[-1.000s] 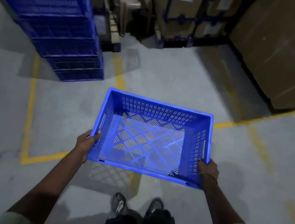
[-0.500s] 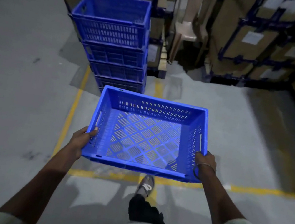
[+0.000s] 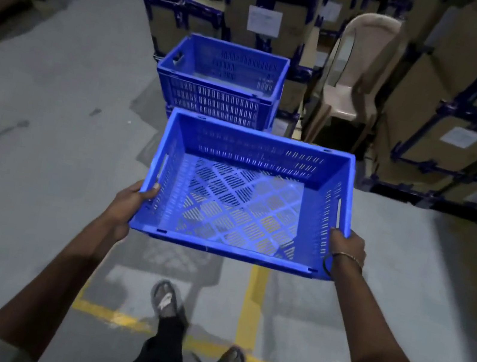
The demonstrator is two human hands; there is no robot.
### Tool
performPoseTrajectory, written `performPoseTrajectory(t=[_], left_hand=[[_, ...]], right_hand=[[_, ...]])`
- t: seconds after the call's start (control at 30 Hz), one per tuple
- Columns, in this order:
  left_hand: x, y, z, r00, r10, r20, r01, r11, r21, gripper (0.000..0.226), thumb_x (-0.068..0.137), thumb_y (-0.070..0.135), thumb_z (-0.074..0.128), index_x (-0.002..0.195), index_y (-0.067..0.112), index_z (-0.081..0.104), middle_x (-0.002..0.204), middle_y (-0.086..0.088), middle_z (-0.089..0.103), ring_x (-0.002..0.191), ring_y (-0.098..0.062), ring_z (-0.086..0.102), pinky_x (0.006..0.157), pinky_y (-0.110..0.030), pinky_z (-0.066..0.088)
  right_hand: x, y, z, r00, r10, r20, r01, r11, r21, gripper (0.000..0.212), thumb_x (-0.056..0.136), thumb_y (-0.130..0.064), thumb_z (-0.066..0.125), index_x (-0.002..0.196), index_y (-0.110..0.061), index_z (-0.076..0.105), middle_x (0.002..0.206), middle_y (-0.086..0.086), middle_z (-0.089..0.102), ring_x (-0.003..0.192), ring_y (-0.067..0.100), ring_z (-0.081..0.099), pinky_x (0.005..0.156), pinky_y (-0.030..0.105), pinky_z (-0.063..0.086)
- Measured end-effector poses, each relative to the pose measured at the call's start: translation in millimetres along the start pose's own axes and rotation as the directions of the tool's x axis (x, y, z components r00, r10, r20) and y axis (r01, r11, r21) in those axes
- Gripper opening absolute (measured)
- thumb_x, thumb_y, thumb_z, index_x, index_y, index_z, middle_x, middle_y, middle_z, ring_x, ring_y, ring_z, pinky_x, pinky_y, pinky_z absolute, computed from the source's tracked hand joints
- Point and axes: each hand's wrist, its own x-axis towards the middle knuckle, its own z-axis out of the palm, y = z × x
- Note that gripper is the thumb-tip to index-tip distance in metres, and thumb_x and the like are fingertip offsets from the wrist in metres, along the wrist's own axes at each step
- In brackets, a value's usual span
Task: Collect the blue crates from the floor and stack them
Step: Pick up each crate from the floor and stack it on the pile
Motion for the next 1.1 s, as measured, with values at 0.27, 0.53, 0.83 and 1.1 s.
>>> performPoseTrajectory(t=[0.27, 0.53, 0.83, 1.1], left_hand=[[131.0, 90.5, 5.5, 0.99, 0.127, 0.065, -0.124, 0.991, -0.052, 0.033, 0.093, 0.029, 0.076, 0.125, 0.023, 0.074, 0.126, -0.007, 0.075, 0.106, -0.027, 0.072, 0.1, -0.049, 0.057], [272.8, 195.2, -11.6, 0.967, 0.174, 0.184, -0.173, 0.985, -0.023, 0.079, 0.059, 0.066, 0.091, 0.128, 0.031, 0.074, 0.13, 0.002, 0.074, 0.121, -0.029, 0.068, 0.102, -0.054, 0.055], [392.6, 267.9, -9.1, 0.945, 0.184, 0.269, -0.171, 0.983, -0.074, 0.048, 0.092, 0.045, 0.076, 0.137, 0.032, 0.067, 0.138, -0.002, 0.07, 0.126, -0.034, 0.066, 0.1, -0.052, 0.055], [476.9, 324.2, 20.9, 0.938, 0.123, 0.324, -0.101, 0.991, -0.084, 0.033, 0.1, 0.038, 0.065, 0.133, 0.034, 0.068, 0.129, 0.001, 0.074, 0.113, -0.028, 0.073, 0.092, -0.048, 0.058]], right_hand=[[56.4, -128.8, 40.9, 0.993, -0.019, -0.116, 0.03, 0.994, 0.102, 0.052, 0.071, -0.047, 0.063, 0.112, -0.016, 0.071, 0.103, 0.017, 0.073, 0.095, 0.039, 0.068, 0.09, 0.047, 0.056], [87.4, -252.6, 105.7, 0.981, 0.044, -0.189, -0.005, 0.979, 0.205, 0.062, 0.071, -0.05, 0.067, 0.118, -0.01, 0.069, 0.113, 0.016, 0.07, 0.103, 0.038, 0.066, 0.095, 0.045, 0.054], [215.5, -297.8, 169.7, 0.982, 0.079, -0.169, -0.028, 0.958, 0.284, 0.05, 0.049, -0.055, 0.071, 0.082, -0.017, 0.073, 0.081, 0.007, 0.075, 0.078, 0.033, 0.074, 0.076, 0.052, 0.062], [215.5, -425.9, 194.3, 0.989, 0.041, -0.145, -0.018, 0.987, 0.158, 0.057, 0.071, -0.045, 0.076, 0.107, -0.001, 0.07, 0.1, 0.013, 0.069, 0.086, 0.034, 0.067, 0.073, 0.039, 0.05]])
